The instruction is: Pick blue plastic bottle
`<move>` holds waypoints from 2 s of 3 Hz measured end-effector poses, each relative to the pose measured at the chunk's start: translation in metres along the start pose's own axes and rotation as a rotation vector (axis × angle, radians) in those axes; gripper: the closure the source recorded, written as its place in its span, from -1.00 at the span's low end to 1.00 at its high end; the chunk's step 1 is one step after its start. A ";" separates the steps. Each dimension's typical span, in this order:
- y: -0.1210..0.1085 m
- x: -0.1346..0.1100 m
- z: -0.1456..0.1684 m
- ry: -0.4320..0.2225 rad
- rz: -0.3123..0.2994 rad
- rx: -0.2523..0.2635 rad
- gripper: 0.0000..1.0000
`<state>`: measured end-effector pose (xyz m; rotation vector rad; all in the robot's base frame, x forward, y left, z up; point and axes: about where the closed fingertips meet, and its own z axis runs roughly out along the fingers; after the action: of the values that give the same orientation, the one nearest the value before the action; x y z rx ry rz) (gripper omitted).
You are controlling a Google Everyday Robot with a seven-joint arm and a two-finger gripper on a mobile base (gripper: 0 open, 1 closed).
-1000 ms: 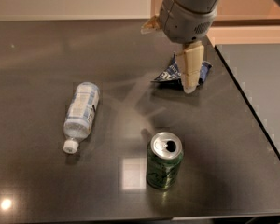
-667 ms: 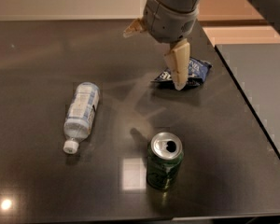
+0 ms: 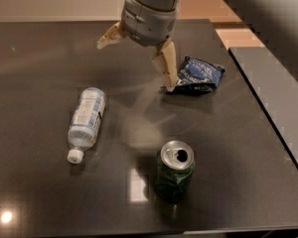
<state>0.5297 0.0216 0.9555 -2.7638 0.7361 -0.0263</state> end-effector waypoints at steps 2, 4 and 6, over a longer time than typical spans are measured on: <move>-0.023 -0.015 0.010 -0.038 -0.100 0.022 -1.00; -0.054 -0.029 0.029 -0.101 -0.240 -0.005 -1.00; -0.084 -0.053 0.078 -0.150 -0.394 -0.097 -1.00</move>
Offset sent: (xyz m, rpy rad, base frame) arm -0.0054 0.0213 -0.0036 0.0101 0.0146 0.0982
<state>0.5311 0.1377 0.9058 -2.9178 0.1526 0.1384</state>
